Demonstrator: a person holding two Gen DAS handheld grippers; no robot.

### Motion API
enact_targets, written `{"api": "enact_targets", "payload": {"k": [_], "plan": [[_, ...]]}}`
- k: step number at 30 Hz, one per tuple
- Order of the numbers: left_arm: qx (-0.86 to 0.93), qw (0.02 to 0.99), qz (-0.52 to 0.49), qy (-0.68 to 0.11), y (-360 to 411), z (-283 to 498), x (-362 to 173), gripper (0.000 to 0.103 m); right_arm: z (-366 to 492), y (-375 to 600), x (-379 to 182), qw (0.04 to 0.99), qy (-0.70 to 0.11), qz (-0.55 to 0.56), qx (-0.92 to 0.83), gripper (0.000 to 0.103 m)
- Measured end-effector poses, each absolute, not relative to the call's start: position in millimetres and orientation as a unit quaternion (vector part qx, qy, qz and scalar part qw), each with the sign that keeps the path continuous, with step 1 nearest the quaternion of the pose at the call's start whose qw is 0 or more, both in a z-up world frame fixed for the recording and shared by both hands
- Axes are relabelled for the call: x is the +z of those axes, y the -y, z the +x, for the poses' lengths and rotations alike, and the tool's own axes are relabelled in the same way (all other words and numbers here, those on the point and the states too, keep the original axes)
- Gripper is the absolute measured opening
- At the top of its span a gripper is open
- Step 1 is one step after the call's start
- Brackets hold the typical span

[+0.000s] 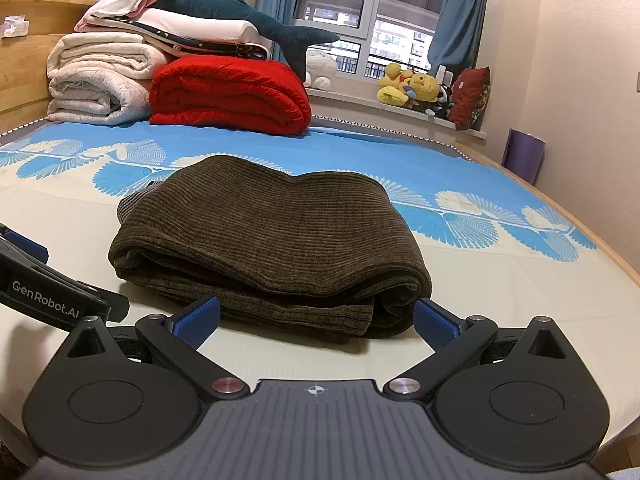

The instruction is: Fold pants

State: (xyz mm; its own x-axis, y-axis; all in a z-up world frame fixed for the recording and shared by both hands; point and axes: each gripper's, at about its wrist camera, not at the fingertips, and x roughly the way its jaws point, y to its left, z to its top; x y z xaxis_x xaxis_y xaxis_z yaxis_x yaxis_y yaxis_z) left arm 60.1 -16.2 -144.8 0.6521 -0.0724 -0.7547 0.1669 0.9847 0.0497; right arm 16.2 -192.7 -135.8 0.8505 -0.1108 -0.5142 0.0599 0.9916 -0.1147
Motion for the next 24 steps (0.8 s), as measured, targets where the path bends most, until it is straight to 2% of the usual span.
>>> {"api": "enact_targets", "payload": {"k": [24], "plan": [[-0.067,0.907,0.062,-0.412,17.3,61.2,-147.4,0.103,16.9,192.5,-138.2,0.96,-0.272,-0.05,-0.04,0.102]]}}
